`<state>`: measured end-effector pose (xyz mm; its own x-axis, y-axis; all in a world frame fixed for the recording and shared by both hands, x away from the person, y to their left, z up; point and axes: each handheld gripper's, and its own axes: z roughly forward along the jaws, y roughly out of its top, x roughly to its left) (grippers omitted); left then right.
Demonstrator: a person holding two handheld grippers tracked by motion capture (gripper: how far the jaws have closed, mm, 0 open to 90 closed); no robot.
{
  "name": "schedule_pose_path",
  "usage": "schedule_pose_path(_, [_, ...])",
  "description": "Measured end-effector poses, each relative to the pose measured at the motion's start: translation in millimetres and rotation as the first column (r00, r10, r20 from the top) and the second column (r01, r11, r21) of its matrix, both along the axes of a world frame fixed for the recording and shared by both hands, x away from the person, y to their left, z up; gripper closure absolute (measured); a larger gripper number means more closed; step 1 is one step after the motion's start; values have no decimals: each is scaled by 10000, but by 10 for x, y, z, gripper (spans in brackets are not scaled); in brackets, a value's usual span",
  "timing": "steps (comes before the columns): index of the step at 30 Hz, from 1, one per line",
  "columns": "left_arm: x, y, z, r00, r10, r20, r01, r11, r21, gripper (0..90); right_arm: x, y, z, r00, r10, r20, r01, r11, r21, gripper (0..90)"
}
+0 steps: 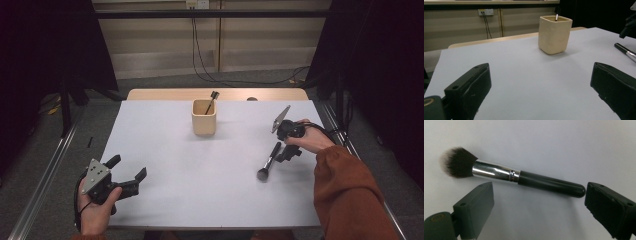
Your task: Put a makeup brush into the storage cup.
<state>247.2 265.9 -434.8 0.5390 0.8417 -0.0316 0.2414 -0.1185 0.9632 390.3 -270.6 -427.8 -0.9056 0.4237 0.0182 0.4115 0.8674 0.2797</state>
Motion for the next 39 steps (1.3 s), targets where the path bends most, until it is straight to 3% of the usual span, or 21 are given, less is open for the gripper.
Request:
schedule_pose_path(2, [1, -6, -3, 10000, -15, -45, 15, 10000, 14, 33, 13, -10, -29, 9998, 155, -136, -155, 9999, -24, 74])
schedule_pose_path(6, [9, -13, -8, 10000, -19, -80, 19, 10000, 39, 34, 39, -17, -61, 9996, 278, 42, -278, 9996, -12, 80])
schedule_pose_path(9, [15, -28, -16, 9998, -112, -190, 113, 9999, 83, 34, 89, -5, -94, 9991, 344, 241, -331, 9979, -553, 89])
schedule_pose_path(15, [13, -29, -15, 9997, -158, -203, 161, 9998, 130, 33, 134, 31, -108, 9995, 310, 57, -307, 9986, -428, 98])
schedule_pose_path(16, [12, -26, -15, 9997, -141, -194, 144, 9998, 126, 34, 149, 26, -122, 9979, 640, 136, -631, 9963, -583, 100])
schedule_pose_path(19, [1, -23, -12, 9998, -129, -174, 131, 9998, 143, 33, 137, 38, -157, 9969, 781, 84, -773, 9942, -748, 117])
schedule_pose_path(22, [0, -27, -13, 9997, -133, -181, 136, 9998, 146, 34, 131, 64, -153, 9948, 1002, 188, -990, 9933, -597, 172])
schedule_pose_path(25, [4, -22, -13, 9998, -112, -167, 114, 9998, 134, 34, 145, 89, -173, 9930, 1131, 332, -1110, 9921, -590, 136])
schedule_pose_path(31, [6, -23, -14, 9997, -125, -189, 127, 9998, 133, 33, 133, 84, -187, 9932, 1166, -79, -1168, 9908, -680, 113])
schedule_pose_path(39, [2, -19, -12, 9998, -107, -185, 110, 9998, 135, 33, 132, 122, -225, 9896, 1440, -26, -1438, 9873, -670, 92])
